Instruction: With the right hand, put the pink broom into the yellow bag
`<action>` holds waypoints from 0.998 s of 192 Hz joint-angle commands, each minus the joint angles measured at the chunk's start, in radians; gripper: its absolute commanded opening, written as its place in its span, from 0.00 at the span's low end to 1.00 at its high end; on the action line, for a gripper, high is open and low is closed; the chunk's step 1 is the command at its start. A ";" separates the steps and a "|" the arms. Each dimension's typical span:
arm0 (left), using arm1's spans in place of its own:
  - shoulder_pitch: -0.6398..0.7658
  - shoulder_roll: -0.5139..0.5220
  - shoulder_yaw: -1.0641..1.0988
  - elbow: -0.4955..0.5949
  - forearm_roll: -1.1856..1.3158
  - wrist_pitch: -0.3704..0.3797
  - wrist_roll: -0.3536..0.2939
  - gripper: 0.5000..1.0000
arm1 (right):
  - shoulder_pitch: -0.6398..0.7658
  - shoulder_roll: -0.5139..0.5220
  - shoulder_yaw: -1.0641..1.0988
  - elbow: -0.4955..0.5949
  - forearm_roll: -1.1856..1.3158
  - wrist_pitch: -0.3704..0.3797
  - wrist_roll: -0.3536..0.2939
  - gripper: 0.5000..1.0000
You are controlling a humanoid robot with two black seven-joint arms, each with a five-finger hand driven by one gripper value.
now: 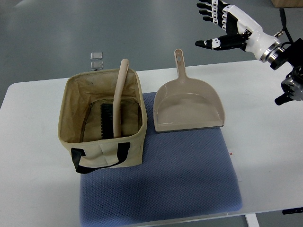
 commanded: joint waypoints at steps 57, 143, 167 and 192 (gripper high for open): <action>0.000 0.000 0.000 0.000 0.000 0.000 0.000 1.00 | -0.285 0.148 0.297 -0.025 0.327 0.038 -0.030 0.83; 0.000 0.000 0.000 0.000 0.000 0.000 0.000 1.00 | -0.486 0.410 0.560 -0.037 0.148 0.051 -0.110 0.87; 0.000 0.000 0.000 0.000 0.000 0.000 0.000 1.00 | -0.492 0.424 0.570 -0.037 0.149 0.050 -0.099 0.86; 0.000 0.000 0.000 0.000 0.000 0.000 0.000 1.00 | -0.497 0.425 0.567 -0.037 0.149 0.050 -0.098 0.86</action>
